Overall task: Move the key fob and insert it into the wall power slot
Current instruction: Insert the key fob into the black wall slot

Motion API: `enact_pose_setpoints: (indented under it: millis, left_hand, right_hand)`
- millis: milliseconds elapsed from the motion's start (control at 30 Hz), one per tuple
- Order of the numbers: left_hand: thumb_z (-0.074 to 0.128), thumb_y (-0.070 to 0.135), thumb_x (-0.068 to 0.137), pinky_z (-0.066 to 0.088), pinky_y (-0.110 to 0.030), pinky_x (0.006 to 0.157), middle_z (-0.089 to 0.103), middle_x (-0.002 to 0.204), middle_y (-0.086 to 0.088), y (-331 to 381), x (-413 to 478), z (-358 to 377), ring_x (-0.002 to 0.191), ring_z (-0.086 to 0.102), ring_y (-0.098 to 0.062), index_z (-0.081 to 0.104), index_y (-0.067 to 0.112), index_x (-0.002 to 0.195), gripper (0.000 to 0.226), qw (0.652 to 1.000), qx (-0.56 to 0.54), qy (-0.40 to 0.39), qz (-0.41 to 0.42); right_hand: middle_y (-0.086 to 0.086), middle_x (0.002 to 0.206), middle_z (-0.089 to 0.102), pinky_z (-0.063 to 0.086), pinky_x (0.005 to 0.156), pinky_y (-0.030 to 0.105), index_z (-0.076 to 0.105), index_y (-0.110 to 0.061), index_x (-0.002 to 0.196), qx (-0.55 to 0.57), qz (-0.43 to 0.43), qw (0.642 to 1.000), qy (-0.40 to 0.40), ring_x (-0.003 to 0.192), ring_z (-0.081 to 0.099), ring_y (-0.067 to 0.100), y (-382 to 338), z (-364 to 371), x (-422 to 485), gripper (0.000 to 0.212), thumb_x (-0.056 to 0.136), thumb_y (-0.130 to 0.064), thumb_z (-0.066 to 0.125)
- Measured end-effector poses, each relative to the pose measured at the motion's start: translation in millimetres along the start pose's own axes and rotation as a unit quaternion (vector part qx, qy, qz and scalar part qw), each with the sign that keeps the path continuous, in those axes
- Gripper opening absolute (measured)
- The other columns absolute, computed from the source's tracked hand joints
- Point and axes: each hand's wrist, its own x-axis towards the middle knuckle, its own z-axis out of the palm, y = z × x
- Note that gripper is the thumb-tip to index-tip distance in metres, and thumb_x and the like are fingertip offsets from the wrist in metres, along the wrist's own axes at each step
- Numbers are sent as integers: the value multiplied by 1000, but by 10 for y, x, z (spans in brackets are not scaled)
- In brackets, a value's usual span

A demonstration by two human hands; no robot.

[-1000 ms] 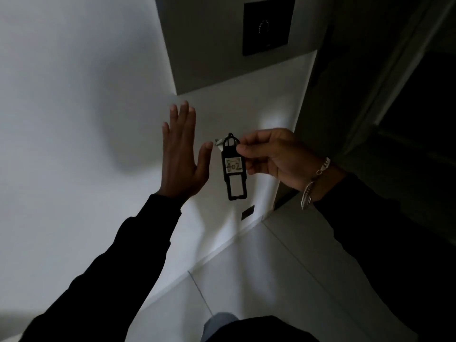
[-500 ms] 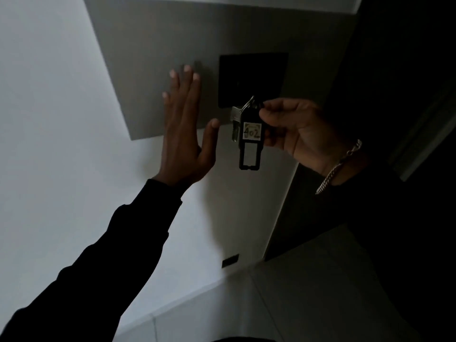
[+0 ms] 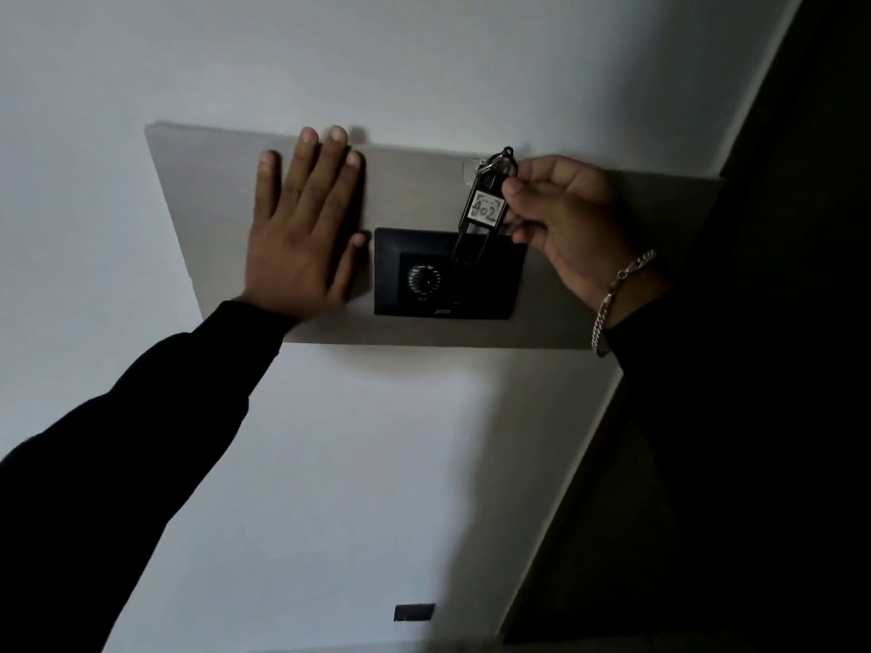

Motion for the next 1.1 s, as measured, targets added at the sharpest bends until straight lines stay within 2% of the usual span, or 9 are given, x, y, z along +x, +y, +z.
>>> enact_pose_setpoints:
  millis: [133,267,433,533,633,800,867,967,1100]
  left_hand:
    - [32,40,101,3,-51,129,30,165,-20,-22,-18,96,159,3,-27,19,7,161,70,994,108,12,15]
    - [30,41,101,2,-50,129,29,166,-19,-47,-21,133,159,4,-28,19,7,161,70,991,130,21,22]
    - [32,41,99,5,-51,129,22,168,-14,-46,-40,165,159,8,-29,20,7,160,71,990,136,41,25]
    - [32,41,98,5,-52,129,18,169,-12,-50,-26,173,159,9,-30,20,7,161,71,990,130,47,26]
    - [33,41,98,6,-52,129,15,169,-11,-40,-29,173,159,9,-30,20,8,161,72,991,124,46,24]
    - [31,40,99,2,-51,129,14,169,-10,-38,-72,175,159,8,-30,20,8,161,71,992,119,46,20]
    - [32,41,99,1,-51,129,13,169,-9,-45,-71,183,159,8,-30,19,8,161,71,992,117,48,21]
    - [33,40,99,2,-51,129,12,170,-9,-44,-69,193,159,9,-30,19,8,161,71,992,116,50,22]
    - [33,40,98,2,-52,129,15,169,-10,-40,-64,197,159,12,-31,21,8,161,72,992,116,54,20]
  right_hand:
    - [8,70,64,43,48,20,60,-11,81,-34,-45,998,-13,57,55,14,-8,-80,116,12,86,0,62]
    - [5,72,68,45,47,20,60,-16,78,-90,-97,991,0,58,59,12,-5,-174,171,15,85,-4,65]
    - [3,65,63,44,44,14,56,-18,76,-121,-112,986,-6,46,55,-1,101,-106,126,21,86,0,63]
    - [2,68,64,45,50,12,56,-19,78,-153,-114,982,0,49,56,-3,170,-46,101,20,86,-2,63]
    - [10,77,67,45,54,11,60,-10,87,-181,-104,978,10,55,58,-3,238,-30,92,9,84,-3,65]
    - [12,78,69,48,64,16,66,-2,92,-236,-105,965,40,63,61,6,306,-59,55,13,80,-5,71]
    - [12,80,69,47,65,13,67,-1,95,-260,-105,959,39,64,60,9,246,-97,61,21,76,-4,74]
    - [10,86,70,51,67,18,65,-9,102,-323,-123,938,-3,67,60,15,70,-153,68,36,69,-7,79]
    - [5,87,70,56,77,30,67,-19,108,-459,-180,869,-42,71,64,19,-159,-102,50,49,63,-22,84]
